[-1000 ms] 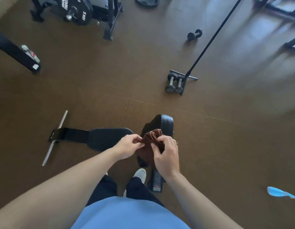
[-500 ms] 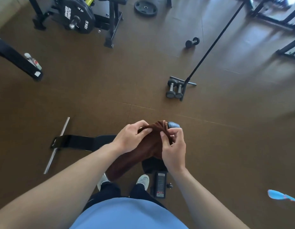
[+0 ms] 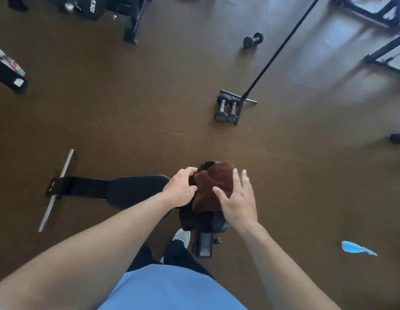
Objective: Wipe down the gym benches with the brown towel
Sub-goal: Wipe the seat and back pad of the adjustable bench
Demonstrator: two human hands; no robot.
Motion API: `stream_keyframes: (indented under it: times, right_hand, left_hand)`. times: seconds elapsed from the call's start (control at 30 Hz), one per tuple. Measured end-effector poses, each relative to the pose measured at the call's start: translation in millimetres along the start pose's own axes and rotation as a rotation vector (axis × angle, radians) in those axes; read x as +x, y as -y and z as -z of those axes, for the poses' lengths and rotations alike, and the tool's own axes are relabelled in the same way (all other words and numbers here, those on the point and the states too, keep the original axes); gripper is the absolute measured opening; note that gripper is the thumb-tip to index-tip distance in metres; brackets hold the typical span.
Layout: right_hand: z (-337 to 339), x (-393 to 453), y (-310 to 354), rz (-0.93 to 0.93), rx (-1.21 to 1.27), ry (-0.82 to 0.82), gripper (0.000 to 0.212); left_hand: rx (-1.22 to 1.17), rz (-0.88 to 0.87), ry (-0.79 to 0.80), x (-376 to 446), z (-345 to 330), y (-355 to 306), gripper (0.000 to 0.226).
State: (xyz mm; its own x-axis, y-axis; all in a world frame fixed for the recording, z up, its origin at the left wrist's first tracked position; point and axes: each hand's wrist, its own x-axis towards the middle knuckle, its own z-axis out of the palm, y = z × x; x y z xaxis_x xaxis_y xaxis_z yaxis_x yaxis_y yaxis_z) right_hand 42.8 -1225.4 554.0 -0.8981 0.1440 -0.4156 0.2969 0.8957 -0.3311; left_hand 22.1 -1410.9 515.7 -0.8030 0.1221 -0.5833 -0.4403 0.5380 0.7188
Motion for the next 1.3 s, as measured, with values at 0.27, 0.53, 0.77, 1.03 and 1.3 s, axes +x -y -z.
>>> stream_keyframes:
  times: [0.27,0.53,0.77,1.03,1.3]
  right_hand:
    - [-28,77,31,-0.002,-0.165,0.042,0.061]
    - [-7,150,67,0.121,-0.485,0.545,0.044]
    - [33,53,40,0.412,-0.647,0.508,0.061]
    - [-38,125,70,0.345,-0.955,0.389,0.08]
    - [-79,100,63,0.459,-1.33,0.374,0.064]
  left_hand:
    - [-0.071,0.14,0.142,22,-24,23,0.058]
    - [-0.126,0.222,-0.044,25,-9,39,0.052]
    - [-0.212,0.198,-0.087,36,-13,30,0.048]
    - [-0.226,0.224,-0.145,48,-10,45,0.045]
    - [-0.184,0.202,0.033,57,27,89,0.046]
